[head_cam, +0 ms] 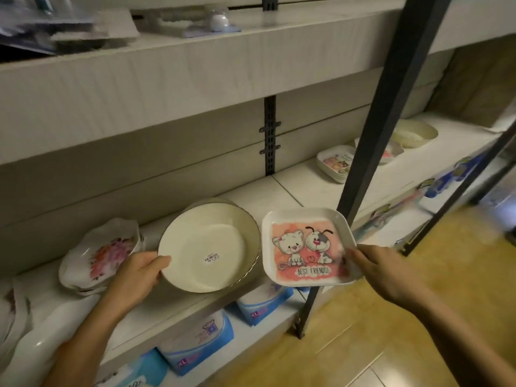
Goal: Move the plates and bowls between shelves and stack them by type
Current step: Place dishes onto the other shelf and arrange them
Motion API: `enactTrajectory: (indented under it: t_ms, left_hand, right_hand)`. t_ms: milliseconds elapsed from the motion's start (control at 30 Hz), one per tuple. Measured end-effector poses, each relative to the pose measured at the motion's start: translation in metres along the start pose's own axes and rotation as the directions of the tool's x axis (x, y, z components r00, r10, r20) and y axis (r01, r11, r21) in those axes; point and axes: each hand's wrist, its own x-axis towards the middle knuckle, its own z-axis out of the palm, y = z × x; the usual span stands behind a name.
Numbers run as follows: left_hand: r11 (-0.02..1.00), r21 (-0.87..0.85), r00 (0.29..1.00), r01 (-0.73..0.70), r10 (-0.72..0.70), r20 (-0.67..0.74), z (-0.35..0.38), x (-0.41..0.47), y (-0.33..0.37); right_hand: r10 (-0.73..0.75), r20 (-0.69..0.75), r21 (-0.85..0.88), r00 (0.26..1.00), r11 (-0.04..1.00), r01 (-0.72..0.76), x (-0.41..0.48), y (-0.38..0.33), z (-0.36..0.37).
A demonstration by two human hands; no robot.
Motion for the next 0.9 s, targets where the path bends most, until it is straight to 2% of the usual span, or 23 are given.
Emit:
enactTrajectory:
  t_ms: [167, 400, 700, 900]
  left_hand:
    - [0.999, -0.016, 0.999, -0.031, 0.03, -0.012, 0.027, -0.021, 0.019]
    - [1.0, -0.007, 1.0, -0.011, 0.011, -0.004, 0.099, -0.065, 0.06]
    - [0.992, -0.125, 0.998, 0.018, -0.026, -0.062, 0.217, -0.113, 0.118]
    - [0.997, -0.073, 0.992, 0.024, -0.033, -0.118, 0.265, -0.118, 0.158]
  right_hand:
    - [-0.029, -0.037, 0.088, 0.999, 0.996, 0.032, -0.018, 0.043, -0.019]
    - [-0.019, -0.041, 0.052, 0.999, 0.998, 0.021, -0.039, 0.117, -0.081]
    - [-0.03, -0.036, 0.084, 0.999, 0.996, 0.033, -0.041, 0.212, -0.164]
    - [-0.011, -0.039, 0.102, 0.999, 0.995, 0.015, -0.022, 0.253, -0.205]
